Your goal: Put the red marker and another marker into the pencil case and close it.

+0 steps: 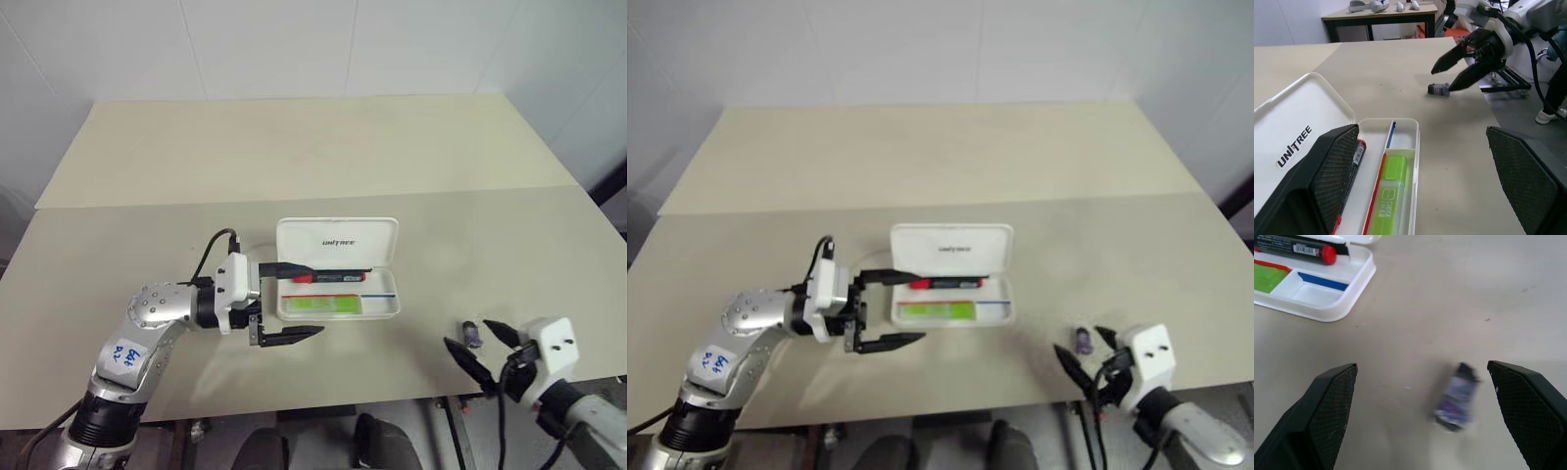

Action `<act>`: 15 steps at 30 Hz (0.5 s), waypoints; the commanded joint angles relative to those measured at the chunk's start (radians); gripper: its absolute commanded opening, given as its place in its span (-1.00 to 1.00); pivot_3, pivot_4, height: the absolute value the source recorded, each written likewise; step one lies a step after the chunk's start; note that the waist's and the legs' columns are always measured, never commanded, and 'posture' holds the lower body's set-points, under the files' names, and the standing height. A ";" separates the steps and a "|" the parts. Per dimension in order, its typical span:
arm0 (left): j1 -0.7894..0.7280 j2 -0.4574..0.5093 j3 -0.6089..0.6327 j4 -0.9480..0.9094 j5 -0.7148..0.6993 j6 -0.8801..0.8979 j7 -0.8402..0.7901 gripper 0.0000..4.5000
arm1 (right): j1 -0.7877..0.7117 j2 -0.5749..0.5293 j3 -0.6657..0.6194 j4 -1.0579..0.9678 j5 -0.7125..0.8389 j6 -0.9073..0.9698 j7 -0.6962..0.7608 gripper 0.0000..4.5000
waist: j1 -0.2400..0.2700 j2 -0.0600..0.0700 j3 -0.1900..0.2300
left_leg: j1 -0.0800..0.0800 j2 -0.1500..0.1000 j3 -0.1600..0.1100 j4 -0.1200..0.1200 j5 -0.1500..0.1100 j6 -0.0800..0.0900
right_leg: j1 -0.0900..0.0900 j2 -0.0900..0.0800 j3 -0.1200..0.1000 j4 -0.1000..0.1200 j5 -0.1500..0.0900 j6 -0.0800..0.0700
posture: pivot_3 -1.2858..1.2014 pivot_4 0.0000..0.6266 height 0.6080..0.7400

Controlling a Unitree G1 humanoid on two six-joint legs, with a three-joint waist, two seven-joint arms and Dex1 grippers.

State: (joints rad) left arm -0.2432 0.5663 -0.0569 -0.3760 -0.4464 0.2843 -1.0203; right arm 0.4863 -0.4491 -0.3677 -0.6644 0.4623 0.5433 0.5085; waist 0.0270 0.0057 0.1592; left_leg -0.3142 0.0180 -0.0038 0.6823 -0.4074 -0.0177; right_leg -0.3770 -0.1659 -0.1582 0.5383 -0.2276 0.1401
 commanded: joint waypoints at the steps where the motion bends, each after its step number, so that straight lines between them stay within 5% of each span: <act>1: -0.025 0.002 0.000 -0.011 -0.020 -0.002 -0.005 0.99 | -0.002 0.025 0.016 -0.034 -0.025 0.022 -0.077 1.00 | 0.000 0.000 0.000 | 0.000 0.000 0.000 0.000 0.000 0.000 | 0.000 0.000 0.000 0.000 0.000 0.000 | 0.03 -0.52 1.00; 15: -0.051 0.029 0.015 -0.006 -0.022 0.006 -0.018 0.99 | -0.068 0.119 0.022 0.079 -0.121 -0.023 -0.219 1.00 | -0.002 0.001 0.000 | 0.000 0.000 0.000 0.000 -0.001 0.001 | -0.001 0.000 0.001 0.000 0.000 -0.001 | 0.03 -0.52 1.00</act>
State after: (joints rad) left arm -0.2731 0.5902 -0.0561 -0.3741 -0.4464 0.2933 -1.0383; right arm 0.4165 -0.3377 -0.3233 -0.5822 0.3517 0.5382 0.3067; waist 0.0249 0.0071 0.1596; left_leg -0.3142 0.0177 -0.0033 0.6818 -0.4082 -0.0164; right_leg -0.3781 -0.1656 -0.1575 0.5385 -0.2281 0.1393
